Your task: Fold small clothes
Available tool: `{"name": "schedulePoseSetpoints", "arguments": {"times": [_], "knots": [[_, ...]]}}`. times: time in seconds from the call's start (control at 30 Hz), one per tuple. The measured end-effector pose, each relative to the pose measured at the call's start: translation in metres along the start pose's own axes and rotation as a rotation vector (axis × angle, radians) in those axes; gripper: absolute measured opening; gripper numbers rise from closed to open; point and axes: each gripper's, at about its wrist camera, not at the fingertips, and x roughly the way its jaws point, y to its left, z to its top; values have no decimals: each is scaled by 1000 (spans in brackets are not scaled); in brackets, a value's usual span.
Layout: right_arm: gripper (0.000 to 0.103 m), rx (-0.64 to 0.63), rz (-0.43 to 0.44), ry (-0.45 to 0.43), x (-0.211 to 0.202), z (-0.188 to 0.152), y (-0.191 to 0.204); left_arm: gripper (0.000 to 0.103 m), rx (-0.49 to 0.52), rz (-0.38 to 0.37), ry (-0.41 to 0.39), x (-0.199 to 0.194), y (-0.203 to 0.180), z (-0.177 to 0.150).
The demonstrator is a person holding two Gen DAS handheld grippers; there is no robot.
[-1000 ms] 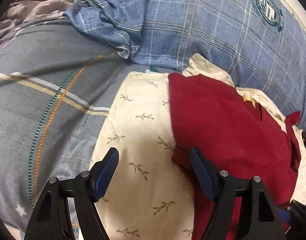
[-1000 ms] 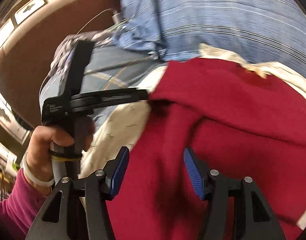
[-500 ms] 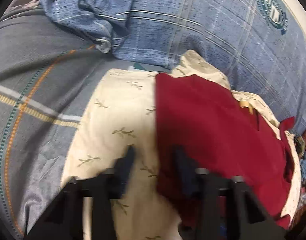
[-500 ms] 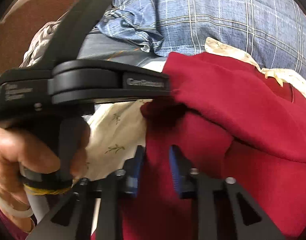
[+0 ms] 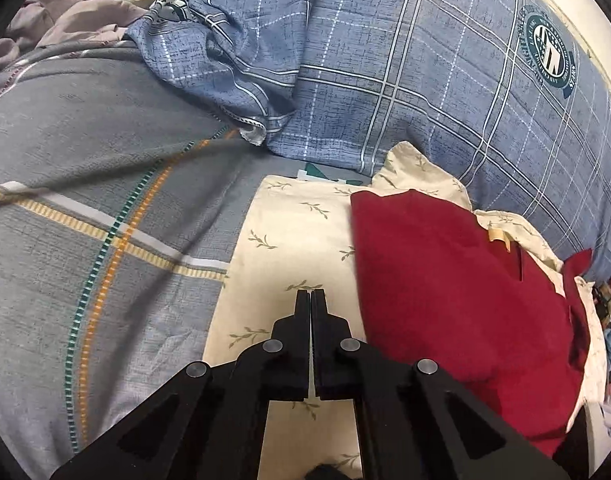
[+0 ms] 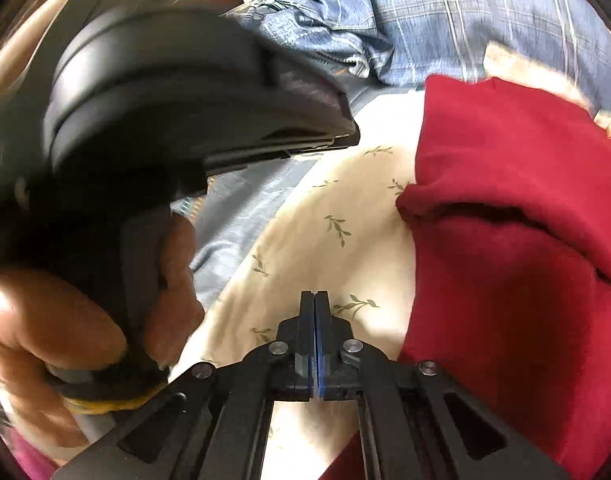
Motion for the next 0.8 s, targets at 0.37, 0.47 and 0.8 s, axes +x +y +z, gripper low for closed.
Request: {"name": "schedulePoseSetpoints", "arguments": {"times": [0.37, 0.47, 0.8], "knots": [[53, 170, -279, -170, -153, -6, -146, 49, 119, -63, -27, -23, -58, -18], [64, 251, -495, -216, -197, 7, -211, 52, 150, -61, -23, -22, -74, -26], [76, 569, -758, -162, -229, 49, -402, 52, 188, -36, -8, -6, -92, -26]]}}
